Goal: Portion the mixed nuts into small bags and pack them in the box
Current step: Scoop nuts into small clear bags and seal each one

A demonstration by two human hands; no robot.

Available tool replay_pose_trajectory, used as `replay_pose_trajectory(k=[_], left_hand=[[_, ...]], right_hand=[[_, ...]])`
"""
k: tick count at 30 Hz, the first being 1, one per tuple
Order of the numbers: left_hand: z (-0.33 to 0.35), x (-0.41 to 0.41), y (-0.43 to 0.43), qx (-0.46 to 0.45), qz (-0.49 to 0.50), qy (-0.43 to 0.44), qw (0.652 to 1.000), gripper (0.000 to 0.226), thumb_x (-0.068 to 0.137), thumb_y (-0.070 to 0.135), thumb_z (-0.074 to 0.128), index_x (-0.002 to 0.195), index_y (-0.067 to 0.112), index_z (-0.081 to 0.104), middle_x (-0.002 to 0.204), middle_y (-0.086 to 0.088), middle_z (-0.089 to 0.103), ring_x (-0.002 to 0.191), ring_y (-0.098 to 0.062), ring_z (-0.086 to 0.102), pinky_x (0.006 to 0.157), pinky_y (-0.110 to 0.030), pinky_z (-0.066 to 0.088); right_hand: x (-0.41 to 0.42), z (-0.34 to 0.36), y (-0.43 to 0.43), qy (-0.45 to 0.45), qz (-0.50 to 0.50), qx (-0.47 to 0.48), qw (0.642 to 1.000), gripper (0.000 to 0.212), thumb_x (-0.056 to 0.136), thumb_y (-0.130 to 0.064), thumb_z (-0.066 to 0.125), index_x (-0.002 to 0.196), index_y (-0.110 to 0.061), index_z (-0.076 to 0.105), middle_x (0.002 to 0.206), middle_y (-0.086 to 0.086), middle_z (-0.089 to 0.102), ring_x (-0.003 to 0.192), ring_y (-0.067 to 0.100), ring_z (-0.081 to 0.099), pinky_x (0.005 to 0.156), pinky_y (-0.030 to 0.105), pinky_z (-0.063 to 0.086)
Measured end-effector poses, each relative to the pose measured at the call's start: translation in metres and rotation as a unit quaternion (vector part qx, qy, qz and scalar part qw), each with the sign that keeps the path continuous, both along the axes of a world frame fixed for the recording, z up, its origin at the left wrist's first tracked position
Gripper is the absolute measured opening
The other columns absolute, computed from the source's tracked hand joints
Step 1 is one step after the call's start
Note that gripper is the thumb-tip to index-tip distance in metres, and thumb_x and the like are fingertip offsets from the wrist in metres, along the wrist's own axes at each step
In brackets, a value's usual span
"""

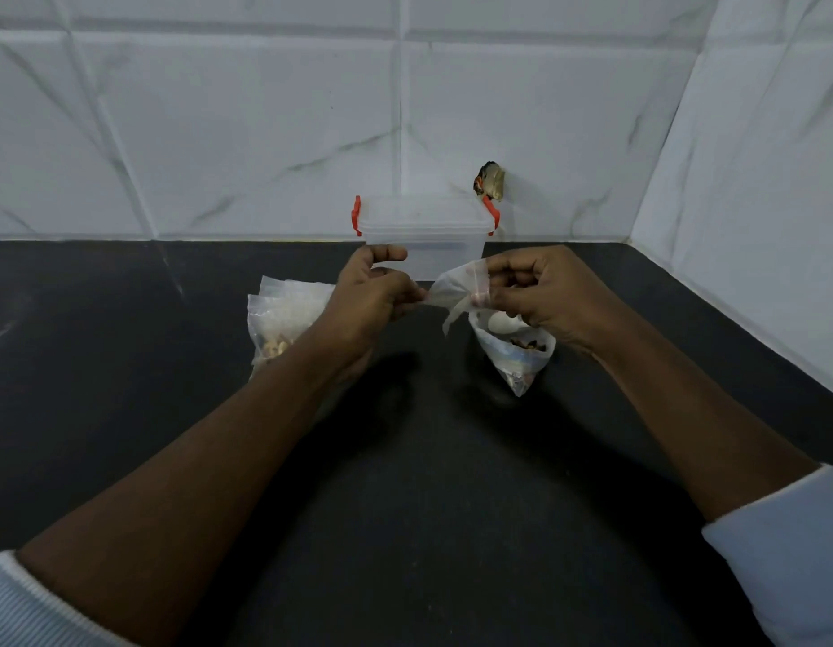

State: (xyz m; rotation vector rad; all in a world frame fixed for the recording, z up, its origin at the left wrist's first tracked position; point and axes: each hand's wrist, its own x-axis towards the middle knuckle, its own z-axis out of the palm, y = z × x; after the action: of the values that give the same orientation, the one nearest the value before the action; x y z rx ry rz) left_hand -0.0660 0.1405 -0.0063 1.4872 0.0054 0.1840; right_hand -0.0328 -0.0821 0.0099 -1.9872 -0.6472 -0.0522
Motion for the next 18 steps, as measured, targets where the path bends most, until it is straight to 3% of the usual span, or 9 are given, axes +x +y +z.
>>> replay_pose_trajectory(k=[2,5,7,11,13,15,18], left_hand=[[0.0,0.0,0.001,-0.037,-0.026,0.021,0.999,0.042,0.096,-0.001,0.057,0.133,0.016,0.051,0.089,-0.006,0.071,0.097,-0.029,0.07,0.089,-0.042,0.058],[-0.001,-0.002,-0.003,0.051,-0.068,0.054,0.995,0.047,0.091,0.004,0.068,0.132,0.022,0.055,0.11,-0.004,0.074,0.11,-0.023,0.066,0.085,-0.039,0.048],[-0.003,-0.001,-0.004,0.07,-0.063,0.062,0.994,0.05,0.088,0.007,0.074,0.131,0.022,0.055,0.111,-0.004,0.076,0.112,-0.022,0.066,0.085,-0.039,0.045],[-0.005,0.005,-0.001,-0.026,-0.007,0.036,0.999,0.046,0.092,0.001,0.069,0.129,0.022,0.052,0.123,-0.016,0.067,0.114,-0.03,0.065,0.08,-0.035,0.055],[-0.007,0.008,-0.001,-0.074,-0.006,0.019,0.997,0.048,0.094,-0.003,0.064,0.131,0.022,0.047,0.114,-0.016,0.067,0.103,-0.028,0.068,0.077,-0.035,0.059],[-0.009,0.008,-0.004,-0.067,0.014,-0.002,0.998,0.049,0.095,-0.005,0.064,0.134,0.02,0.046,0.097,-0.009,0.069,0.092,-0.023,0.07,0.077,-0.038,0.061],[-0.011,0.008,-0.006,-0.08,0.06,-0.014,0.995,0.05,0.091,-0.002,0.071,0.13,0.018,0.048,0.1,-0.012,0.071,0.092,-0.023,0.074,0.08,-0.043,0.063]], right_hand=[[-0.002,0.002,-0.002,0.015,0.01,0.015,1.0,0.027,0.087,-0.015,0.08,0.114,-0.015,0.078,0.098,0.018,0.076,0.065,-0.001,0.06,0.055,0.011,0.044],[-0.003,0.002,-0.004,0.034,0.029,0.018,0.999,0.022,0.089,-0.017,0.079,0.11,-0.022,0.079,0.095,0.014,0.078,0.066,0.012,0.056,0.054,0.018,0.043],[-0.003,0.003,-0.006,0.038,0.031,0.016,0.999,0.023,0.089,-0.016,0.079,0.112,-0.02,0.079,0.093,0.013,0.078,0.063,0.009,0.056,0.054,0.017,0.043],[-0.002,0.003,-0.008,0.038,0.022,-0.006,0.999,0.027,0.089,-0.016,0.079,0.115,-0.019,0.078,0.096,0.015,0.078,0.067,0.013,0.055,0.053,0.014,0.044],[-0.001,0.002,-0.008,0.044,0.02,-0.011,0.999,0.026,0.09,-0.016,0.078,0.116,-0.021,0.078,0.096,0.013,0.078,0.069,0.017,0.054,0.051,0.014,0.043],[0.0,0.002,-0.007,0.042,0.011,-0.011,0.999,0.025,0.09,-0.018,0.079,0.115,-0.021,0.078,0.093,0.012,0.078,0.065,0.013,0.052,0.05,0.013,0.042],[0.001,0.001,-0.007,0.04,0.002,0.011,0.999,0.025,0.091,-0.015,0.077,0.115,-0.016,0.077,0.089,0.004,0.08,0.055,0.001,0.05,0.049,0.012,0.039]])
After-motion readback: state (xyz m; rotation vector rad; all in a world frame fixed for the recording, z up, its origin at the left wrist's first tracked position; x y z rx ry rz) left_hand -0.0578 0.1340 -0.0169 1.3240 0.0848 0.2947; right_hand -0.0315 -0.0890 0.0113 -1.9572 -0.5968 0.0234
